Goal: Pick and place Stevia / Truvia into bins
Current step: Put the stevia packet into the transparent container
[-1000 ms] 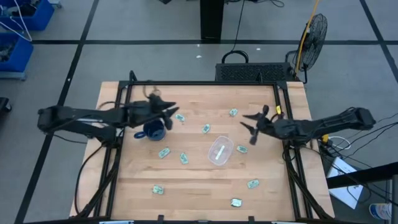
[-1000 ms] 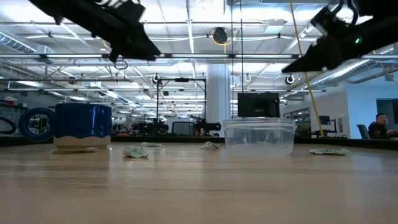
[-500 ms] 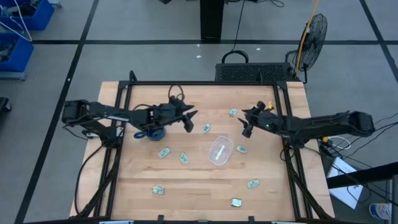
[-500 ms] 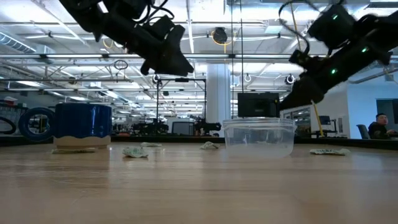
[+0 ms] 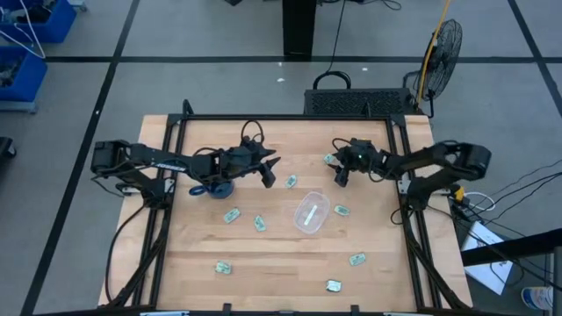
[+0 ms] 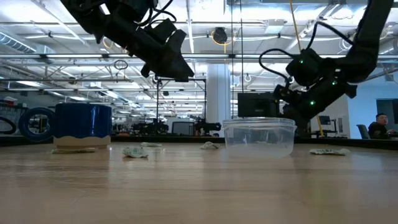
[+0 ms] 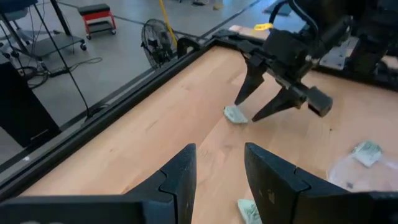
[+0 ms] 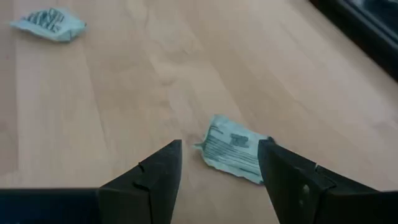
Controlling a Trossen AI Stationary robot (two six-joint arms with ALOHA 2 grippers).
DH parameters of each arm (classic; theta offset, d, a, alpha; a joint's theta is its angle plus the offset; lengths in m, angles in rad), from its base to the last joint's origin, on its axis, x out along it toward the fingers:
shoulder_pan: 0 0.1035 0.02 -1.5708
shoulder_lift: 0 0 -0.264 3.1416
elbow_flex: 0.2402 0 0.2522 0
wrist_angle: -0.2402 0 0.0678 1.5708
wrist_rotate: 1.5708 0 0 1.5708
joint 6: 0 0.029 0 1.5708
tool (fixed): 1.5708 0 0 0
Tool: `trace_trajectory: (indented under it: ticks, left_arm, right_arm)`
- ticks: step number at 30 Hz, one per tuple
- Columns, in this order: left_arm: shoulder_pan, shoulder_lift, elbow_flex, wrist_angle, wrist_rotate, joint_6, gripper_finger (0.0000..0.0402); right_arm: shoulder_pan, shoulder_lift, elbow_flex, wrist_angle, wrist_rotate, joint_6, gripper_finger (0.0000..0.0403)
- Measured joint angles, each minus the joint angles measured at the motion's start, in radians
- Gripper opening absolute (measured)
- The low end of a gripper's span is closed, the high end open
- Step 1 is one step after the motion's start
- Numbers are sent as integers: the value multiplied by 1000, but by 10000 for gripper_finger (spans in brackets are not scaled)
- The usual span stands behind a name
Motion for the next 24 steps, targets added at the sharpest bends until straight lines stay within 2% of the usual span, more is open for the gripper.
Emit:
trace_trajectory:
  ticks: [7, 10, 14, 20, 24]
  left_arm:
    - [10, 0, 0, 2, -1, 39, 140]
    - [17, 0, 0, 11, -1, 39, 140]
    - [21, 0, 0, 19, -1, 39, 140]
    - [21, 0, 0, 18, 0, 41, 140]
    - [19, 0, 0, 16, 0, 35, 140]
  right_arm:
    - [-7, 130, 2, 101, -12, -2, 202]
    - [-5, 171, 2, 119, 34, -8, 184]
    - [-2, 184, 2, 125, 67, -26, 133]
    - [-3, 147, 2, 107, 98, -21, 20]
    - [34, 82, -3, 83, 123, -22, 10]
